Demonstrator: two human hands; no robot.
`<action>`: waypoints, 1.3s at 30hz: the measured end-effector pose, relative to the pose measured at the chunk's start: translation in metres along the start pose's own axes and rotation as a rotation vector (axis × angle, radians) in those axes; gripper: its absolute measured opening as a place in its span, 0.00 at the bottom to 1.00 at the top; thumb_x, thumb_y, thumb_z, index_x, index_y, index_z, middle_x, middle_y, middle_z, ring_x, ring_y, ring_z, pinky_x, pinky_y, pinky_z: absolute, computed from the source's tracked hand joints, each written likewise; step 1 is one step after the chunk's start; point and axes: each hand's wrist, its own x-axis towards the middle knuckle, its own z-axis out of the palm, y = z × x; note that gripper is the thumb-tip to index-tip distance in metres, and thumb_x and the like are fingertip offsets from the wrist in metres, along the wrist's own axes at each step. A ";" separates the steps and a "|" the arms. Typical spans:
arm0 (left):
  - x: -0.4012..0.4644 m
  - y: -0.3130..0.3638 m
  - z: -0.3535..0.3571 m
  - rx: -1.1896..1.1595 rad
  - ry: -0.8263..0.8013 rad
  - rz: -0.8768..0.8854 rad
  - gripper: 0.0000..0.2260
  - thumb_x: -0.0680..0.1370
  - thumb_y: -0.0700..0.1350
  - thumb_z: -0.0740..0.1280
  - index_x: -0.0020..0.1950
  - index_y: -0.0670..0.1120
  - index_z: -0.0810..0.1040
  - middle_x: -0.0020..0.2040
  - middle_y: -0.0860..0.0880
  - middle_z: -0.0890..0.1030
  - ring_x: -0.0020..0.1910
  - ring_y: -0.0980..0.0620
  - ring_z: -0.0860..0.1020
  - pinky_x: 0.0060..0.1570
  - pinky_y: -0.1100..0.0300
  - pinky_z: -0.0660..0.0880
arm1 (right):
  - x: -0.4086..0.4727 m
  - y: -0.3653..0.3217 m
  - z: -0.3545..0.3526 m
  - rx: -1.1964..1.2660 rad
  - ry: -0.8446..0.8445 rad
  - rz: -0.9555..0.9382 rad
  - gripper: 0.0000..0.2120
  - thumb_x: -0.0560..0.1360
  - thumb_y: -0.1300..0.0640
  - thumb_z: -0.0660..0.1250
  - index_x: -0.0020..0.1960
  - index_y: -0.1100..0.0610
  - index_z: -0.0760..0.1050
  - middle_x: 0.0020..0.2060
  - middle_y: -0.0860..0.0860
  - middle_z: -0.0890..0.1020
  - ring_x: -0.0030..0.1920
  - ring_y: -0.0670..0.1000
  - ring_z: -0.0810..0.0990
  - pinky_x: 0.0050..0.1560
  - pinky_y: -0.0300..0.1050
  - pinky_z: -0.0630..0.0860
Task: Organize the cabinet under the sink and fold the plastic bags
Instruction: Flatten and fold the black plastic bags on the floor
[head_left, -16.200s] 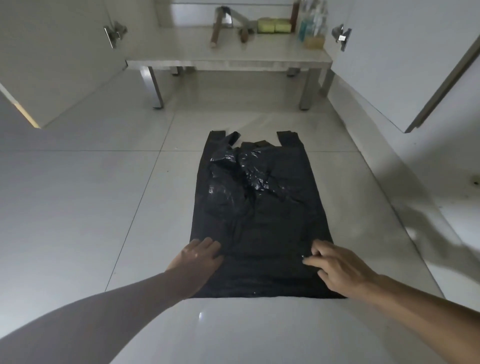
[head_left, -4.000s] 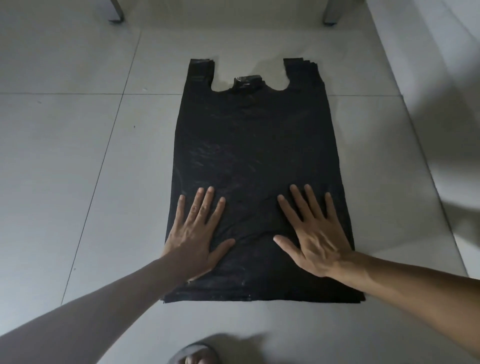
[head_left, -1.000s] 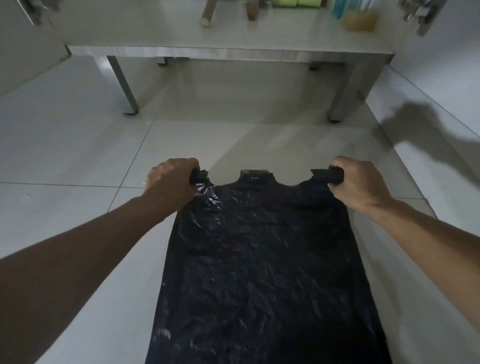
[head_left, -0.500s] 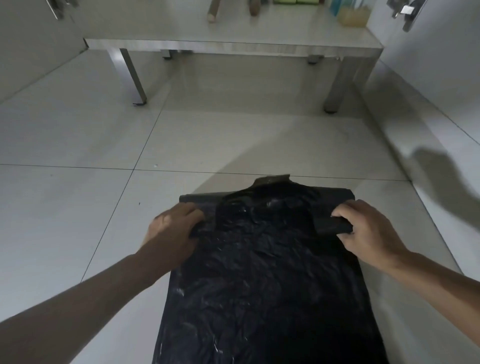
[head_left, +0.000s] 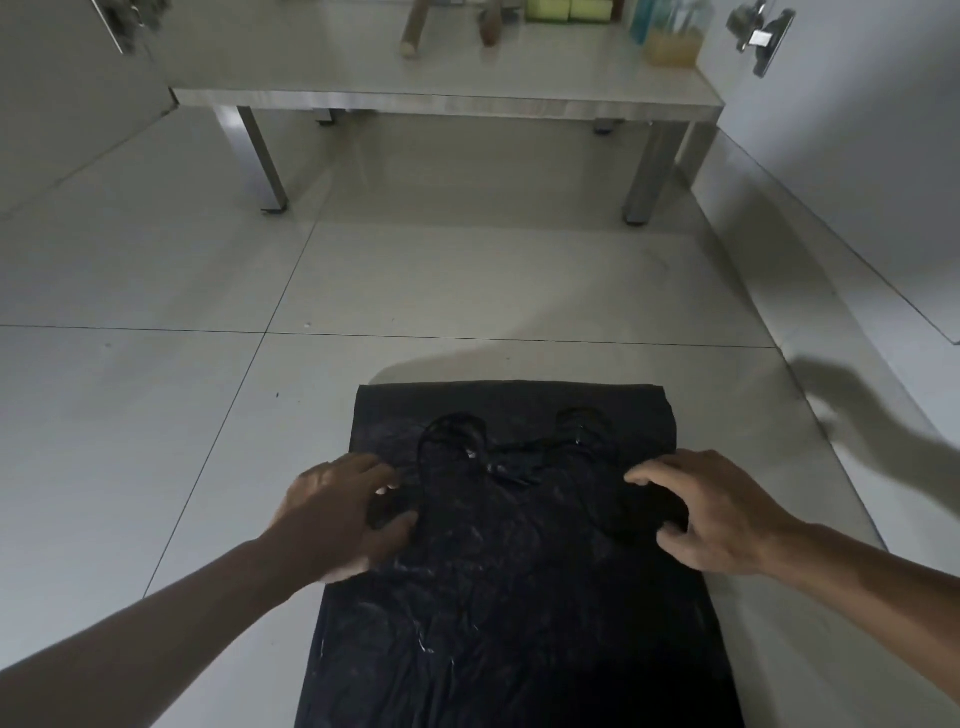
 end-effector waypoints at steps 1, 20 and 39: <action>0.001 0.002 -0.003 -0.040 0.021 -0.003 0.20 0.71 0.65 0.58 0.48 0.53 0.80 0.41 0.58 0.79 0.37 0.55 0.77 0.39 0.60 0.75 | 0.000 0.000 -0.004 0.020 -0.014 0.003 0.26 0.65 0.51 0.65 0.64 0.50 0.76 0.51 0.40 0.81 0.51 0.42 0.79 0.59 0.40 0.70; 0.079 0.015 0.056 0.175 -0.145 -0.111 0.38 0.72 0.72 0.35 0.78 0.55 0.36 0.78 0.50 0.34 0.76 0.44 0.33 0.72 0.34 0.38 | 0.076 -0.016 0.059 -0.188 0.041 0.364 0.37 0.71 0.29 0.26 0.77 0.42 0.34 0.79 0.51 0.38 0.78 0.60 0.38 0.76 0.63 0.41; 0.088 0.015 0.056 0.220 -0.140 0.033 0.38 0.73 0.71 0.32 0.78 0.53 0.37 0.78 0.48 0.36 0.77 0.49 0.34 0.75 0.44 0.39 | 0.093 -0.025 0.059 -0.188 0.030 0.257 0.38 0.72 0.29 0.28 0.78 0.44 0.36 0.78 0.50 0.38 0.78 0.55 0.36 0.75 0.62 0.36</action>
